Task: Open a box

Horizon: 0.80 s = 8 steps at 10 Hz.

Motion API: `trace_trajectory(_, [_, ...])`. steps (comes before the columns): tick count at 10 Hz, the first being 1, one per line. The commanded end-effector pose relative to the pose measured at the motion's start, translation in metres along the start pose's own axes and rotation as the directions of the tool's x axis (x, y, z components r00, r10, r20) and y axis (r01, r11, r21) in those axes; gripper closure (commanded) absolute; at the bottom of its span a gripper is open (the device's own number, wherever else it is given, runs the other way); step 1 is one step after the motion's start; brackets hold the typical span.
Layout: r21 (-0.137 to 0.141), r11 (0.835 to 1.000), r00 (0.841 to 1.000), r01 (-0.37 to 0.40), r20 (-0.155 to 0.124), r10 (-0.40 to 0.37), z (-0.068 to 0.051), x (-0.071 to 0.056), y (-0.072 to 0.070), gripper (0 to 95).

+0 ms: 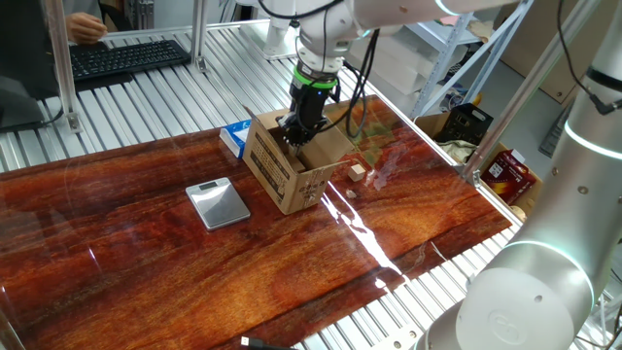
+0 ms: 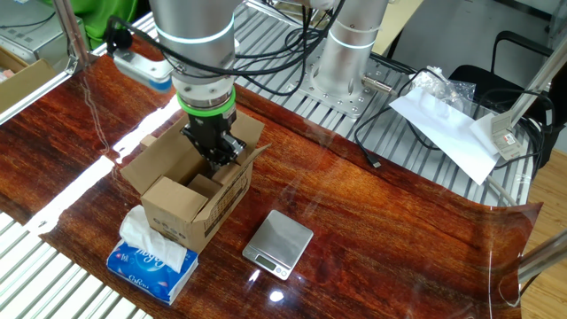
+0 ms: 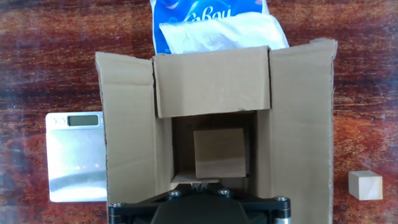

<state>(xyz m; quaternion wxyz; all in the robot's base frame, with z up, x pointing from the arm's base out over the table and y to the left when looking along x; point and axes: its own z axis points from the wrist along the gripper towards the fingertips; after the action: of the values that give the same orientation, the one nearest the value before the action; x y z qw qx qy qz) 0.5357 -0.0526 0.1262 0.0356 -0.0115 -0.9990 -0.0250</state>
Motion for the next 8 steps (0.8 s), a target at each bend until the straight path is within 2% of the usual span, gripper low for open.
trace_trajectory(1, [-0.002, 1.0, 1.0, -0.001, 0.002, 0.001, 0.0003, -0.001, 0.0001, 95.0])
trace_trajectory(5, [-0.004, 1.0, 0.999, -0.005, 0.031, 0.006, 0.0003, -0.001, 0.0001, 95.0])
trace_trajectory(8, [0.005, 1.0, 0.999, -0.014, 0.042, 0.014, 0.0003, -0.001, 0.0001, 95.0])
